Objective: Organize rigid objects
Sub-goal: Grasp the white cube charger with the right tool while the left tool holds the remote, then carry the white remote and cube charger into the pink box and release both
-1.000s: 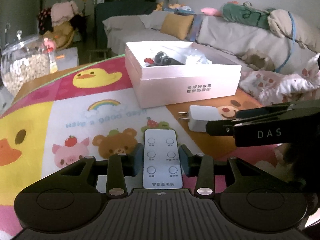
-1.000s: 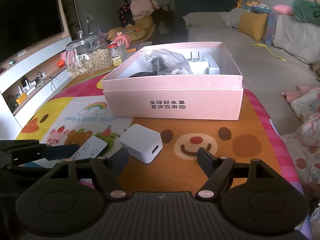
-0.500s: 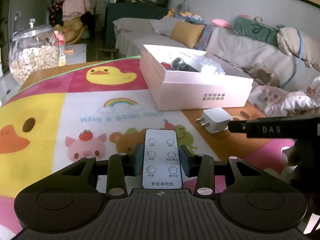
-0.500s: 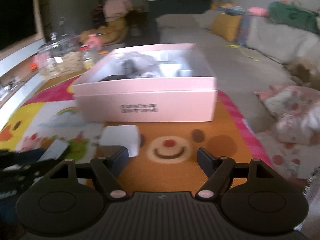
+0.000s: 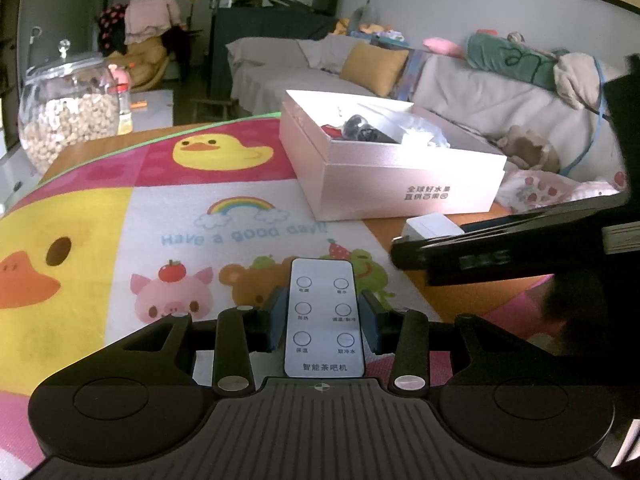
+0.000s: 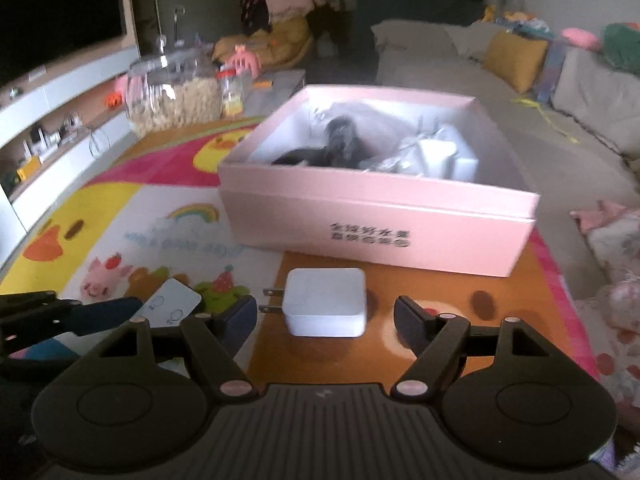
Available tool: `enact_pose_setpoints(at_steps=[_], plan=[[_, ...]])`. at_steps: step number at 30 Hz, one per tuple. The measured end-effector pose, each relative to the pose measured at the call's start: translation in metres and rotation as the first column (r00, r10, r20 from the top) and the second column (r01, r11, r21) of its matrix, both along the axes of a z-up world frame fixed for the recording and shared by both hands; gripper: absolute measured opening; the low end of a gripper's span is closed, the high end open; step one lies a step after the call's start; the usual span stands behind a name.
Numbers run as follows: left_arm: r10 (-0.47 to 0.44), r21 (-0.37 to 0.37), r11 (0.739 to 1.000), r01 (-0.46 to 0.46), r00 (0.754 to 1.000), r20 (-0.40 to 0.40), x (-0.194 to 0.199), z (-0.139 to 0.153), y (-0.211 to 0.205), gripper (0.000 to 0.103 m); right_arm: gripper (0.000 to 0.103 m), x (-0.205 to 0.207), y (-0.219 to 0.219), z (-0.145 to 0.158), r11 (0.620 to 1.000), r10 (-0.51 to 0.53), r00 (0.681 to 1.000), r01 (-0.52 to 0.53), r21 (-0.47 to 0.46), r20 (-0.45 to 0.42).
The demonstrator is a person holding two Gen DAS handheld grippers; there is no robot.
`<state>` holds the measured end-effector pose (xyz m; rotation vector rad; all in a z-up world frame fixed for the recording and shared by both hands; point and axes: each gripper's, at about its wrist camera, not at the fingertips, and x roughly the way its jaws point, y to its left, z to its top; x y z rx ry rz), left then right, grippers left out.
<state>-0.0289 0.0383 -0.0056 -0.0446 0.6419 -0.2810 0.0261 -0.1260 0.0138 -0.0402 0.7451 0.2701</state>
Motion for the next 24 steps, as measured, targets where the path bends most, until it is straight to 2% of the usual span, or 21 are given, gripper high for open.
enact_pose_setpoints(at_steps=[3,4,5,6,11,17,24], plan=[[0.0,-0.003,1.0,0.0,1.0,-0.001,0.0,0.0,0.0,0.044,0.076,0.002,0.013,-0.003,0.999,0.027,0.999,-0.026,-0.043,0.021],[0.0,-0.004,1.0,0.0,1.0,-0.001,0.0,0.0,0.0,0.044,0.073,0.002,0.016,-0.003,0.998,0.044,0.999,-0.043,-0.053,0.022],[0.0,-0.007,1.0,0.0,1.0,-0.002,0.0,0.0,0.0,0.044,0.064,0.001,0.018,-0.003,0.997,0.054,0.998,-0.052,-0.061,0.028],[0.001,-0.009,1.0,-0.001,1.0,-0.003,0.0,0.0,0.0,0.044,0.059,-0.001,0.019,-0.003,0.996,0.06,0.998,-0.057,-0.071,0.036],[0.001,-0.017,1.0,-0.001,1.0,-0.005,-0.001,0.0,0.002,0.044,0.06,-0.01,0.012,0.002,0.995,0.073,0.996,-0.07,-0.075,0.043],[-0.001,0.021,1.0,0.001,1.0,-0.007,-0.001,0.0,-0.002,0.044,0.06,-0.032,-0.007,0.006,0.995,0.062,0.996,-0.057,-0.082,0.065],[-0.007,0.079,0.997,0.007,1.0,0.001,-0.002,0.001,-0.011,0.044,0.06,-0.049,-0.036,0.012,0.998,-0.003,0.997,0.008,-0.061,0.08]])
